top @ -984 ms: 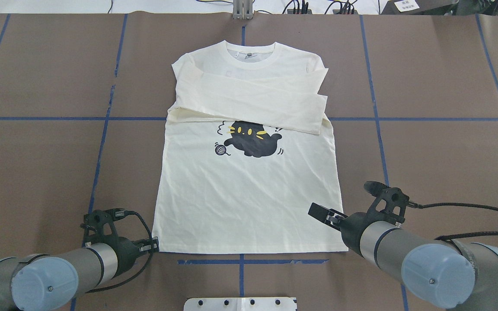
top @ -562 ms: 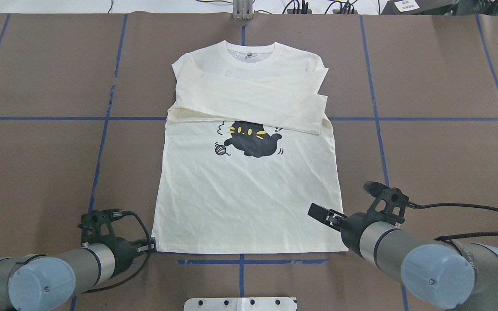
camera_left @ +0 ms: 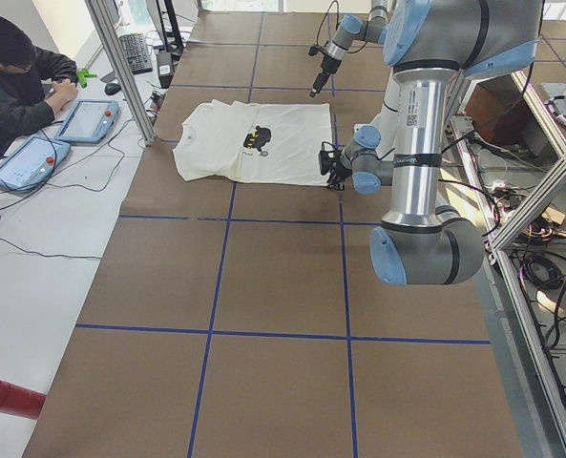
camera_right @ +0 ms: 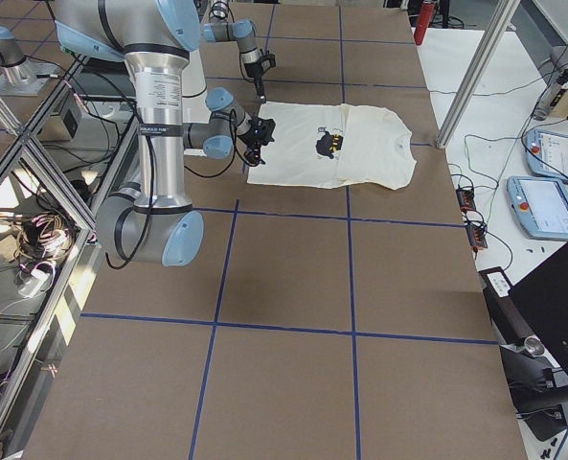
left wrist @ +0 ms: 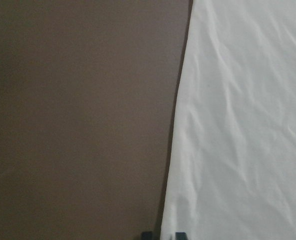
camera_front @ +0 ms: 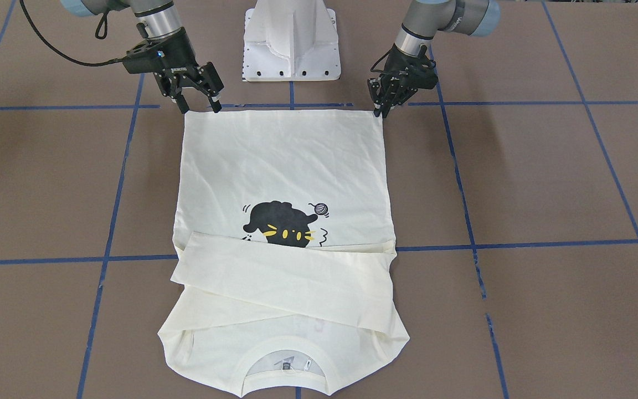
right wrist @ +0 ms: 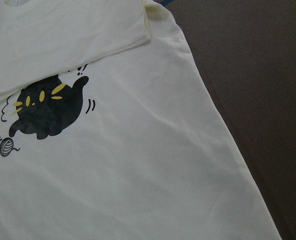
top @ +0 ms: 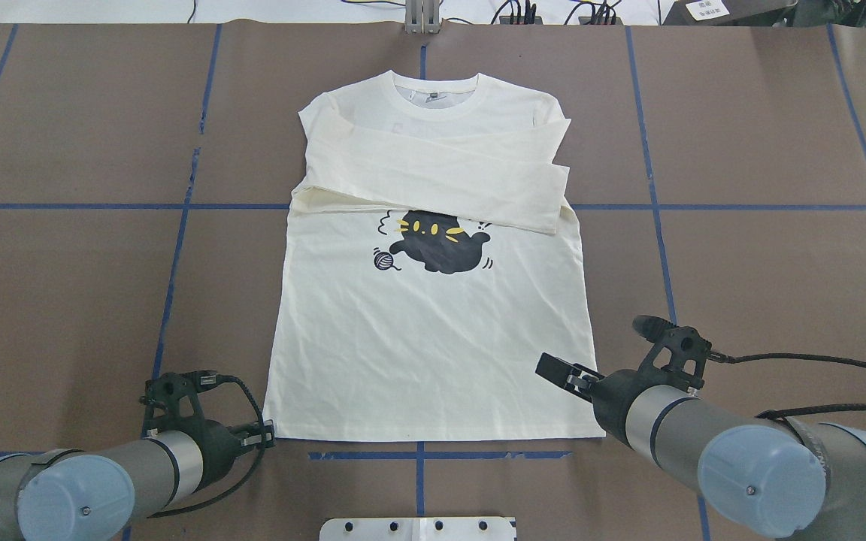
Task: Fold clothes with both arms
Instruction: 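Close both grippers on the hem corners nearest the robot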
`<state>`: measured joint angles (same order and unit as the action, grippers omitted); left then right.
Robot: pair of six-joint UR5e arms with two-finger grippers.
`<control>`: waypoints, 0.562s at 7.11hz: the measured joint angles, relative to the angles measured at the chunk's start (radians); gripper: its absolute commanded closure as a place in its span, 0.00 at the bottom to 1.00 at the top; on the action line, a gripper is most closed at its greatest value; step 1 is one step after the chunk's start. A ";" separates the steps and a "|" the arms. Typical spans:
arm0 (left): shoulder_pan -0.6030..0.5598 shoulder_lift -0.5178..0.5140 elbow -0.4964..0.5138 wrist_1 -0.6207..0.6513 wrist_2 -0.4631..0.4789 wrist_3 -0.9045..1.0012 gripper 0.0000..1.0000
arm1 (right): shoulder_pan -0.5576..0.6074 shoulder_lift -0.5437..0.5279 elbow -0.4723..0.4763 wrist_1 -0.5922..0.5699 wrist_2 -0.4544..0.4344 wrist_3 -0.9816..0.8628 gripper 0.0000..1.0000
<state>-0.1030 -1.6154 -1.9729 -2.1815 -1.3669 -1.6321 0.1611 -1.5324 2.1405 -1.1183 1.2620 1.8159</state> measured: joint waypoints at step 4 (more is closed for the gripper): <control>0.003 0.002 -0.005 -0.001 0.002 -0.001 1.00 | 0.000 0.000 -0.001 -0.001 -0.001 -0.001 0.01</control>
<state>-0.1005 -1.6132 -1.9783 -2.1824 -1.3647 -1.6326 0.1611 -1.5325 2.1394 -1.1189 1.2609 1.8148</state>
